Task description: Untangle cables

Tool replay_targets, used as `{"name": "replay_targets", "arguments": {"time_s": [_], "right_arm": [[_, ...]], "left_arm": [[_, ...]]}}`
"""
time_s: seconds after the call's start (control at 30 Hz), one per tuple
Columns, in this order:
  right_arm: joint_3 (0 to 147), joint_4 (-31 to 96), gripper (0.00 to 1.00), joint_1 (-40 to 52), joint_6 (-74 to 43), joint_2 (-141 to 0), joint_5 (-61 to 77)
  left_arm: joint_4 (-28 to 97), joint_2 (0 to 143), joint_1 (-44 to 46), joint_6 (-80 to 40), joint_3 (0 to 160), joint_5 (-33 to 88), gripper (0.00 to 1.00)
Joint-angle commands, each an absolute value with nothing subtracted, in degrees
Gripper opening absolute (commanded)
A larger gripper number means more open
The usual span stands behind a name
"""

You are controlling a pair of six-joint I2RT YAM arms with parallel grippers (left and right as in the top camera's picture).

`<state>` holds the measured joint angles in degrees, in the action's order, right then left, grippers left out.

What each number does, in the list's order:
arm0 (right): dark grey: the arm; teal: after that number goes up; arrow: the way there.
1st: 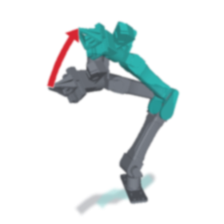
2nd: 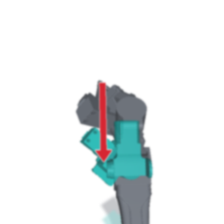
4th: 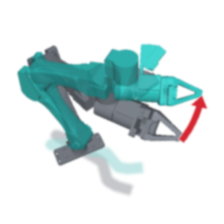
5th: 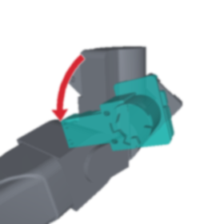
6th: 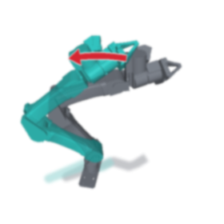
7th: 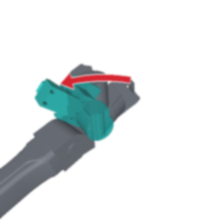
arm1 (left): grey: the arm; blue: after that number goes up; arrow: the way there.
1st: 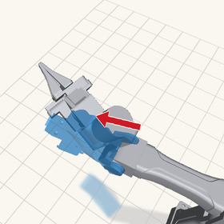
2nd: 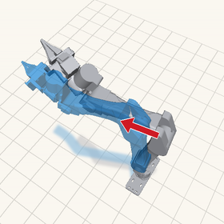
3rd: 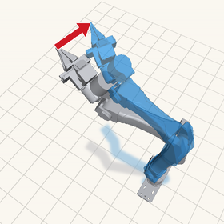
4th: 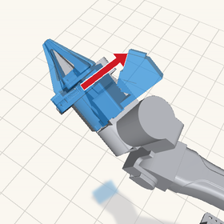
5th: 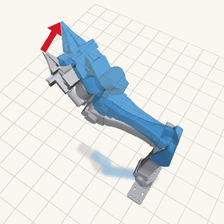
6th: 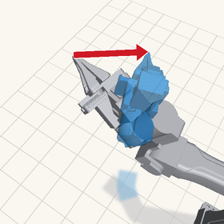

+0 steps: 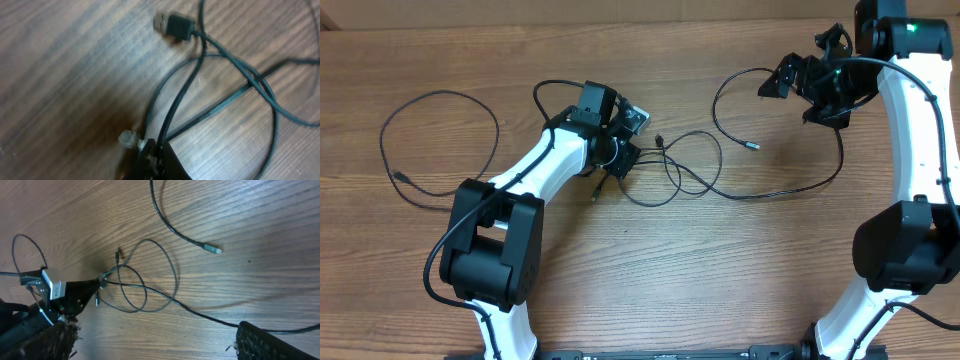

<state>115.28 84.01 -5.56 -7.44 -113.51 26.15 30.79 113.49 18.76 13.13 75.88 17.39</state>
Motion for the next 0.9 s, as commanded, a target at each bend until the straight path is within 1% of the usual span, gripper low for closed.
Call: {"name": "replay_targets", "arguments": {"time_s": [0.0, 0.03, 0.17, 0.23, 0.4, 0.5, 0.63, 0.7, 0.87], "right_arm": [[115.85, 84.44, 1.00, -5.63, -6.96, -111.22, 25.32], [115.85, 84.36, 1.00, -5.63, -6.96, -111.22, 25.32], [115.85, 84.01, 1.00, -5.63, -6.96, -111.22, 25.41], [115.85, 83.42, 1.00, -5.63, -6.87, -111.22, 25.74], [115.85, 83.29, 1.00, -5.63, 0.36, -111.22, 32.60], [115.85, 83.35, 1.00, -5.61, 1.65, -111.22, 34.41], [115.85, 83.85, 1.00, -5.13, 1.83, -111.22, 34.41], [115.85, 83.85, 1.00, -4.99, 1.80, -111.22, 34.24], [115.85, 83.24, 1.00, -4.97, 1.80, -111.22, 34.17]], "left_arm": [[36.32, 110.43, 18.76, 8.08, 83.61, 17.61, 0.04], [40.18, 108.42, 18.76, 8.08, 87.90, 17.61, 0.04], [48.86, 101.62, 18.90, 8.08, 100.07, 17.45, 0.04], [49.52, 97.91, 18.90, 8.08, 103.70, 17.45, 0.04], [46.17, 87.39, 18.90, 8.08, 104.95, 17.41, 0.04], [41.95, 82.56, 18.87, 7.33, 104.95, 17.08, 0.04], [32.82, 76.16, 18.06, 2.07, 105.06, 9.63, 0.06], [30.72, 73.91, 17.04, 1.28, 105.56, 9.67, 0.09], [30.15, 69.12, 15.62, -3.46, 107.63, 11.68, 0.07]]}}
